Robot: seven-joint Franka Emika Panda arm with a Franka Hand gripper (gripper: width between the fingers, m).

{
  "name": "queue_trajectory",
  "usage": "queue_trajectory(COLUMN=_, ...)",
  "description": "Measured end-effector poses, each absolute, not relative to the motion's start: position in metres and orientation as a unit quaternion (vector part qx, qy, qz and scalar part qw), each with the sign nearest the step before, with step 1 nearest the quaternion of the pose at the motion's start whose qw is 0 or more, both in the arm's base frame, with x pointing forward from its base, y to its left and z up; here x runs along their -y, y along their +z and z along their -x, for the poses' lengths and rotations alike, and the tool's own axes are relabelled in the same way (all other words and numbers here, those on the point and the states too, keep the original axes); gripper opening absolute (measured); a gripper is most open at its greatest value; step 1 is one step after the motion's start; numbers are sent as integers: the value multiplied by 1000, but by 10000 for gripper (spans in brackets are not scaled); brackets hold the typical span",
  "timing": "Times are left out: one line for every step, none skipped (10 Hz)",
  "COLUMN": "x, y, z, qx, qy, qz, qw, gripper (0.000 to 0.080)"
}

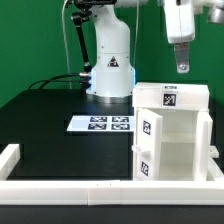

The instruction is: Assemble cabinet

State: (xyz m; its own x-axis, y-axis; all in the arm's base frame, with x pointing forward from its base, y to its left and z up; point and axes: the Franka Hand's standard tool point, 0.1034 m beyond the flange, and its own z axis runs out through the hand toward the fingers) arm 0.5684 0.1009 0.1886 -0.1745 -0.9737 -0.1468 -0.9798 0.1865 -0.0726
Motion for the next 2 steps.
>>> queue_trajectory(x=-102, y=188, z=-568, qx=-765, qy=20, qz=638, qw=79, gripper=797)
queue_trajectory(x=-102, y=188, z=-568, qx=-764, qy=20, qz=640, qw=80, gripper=797)
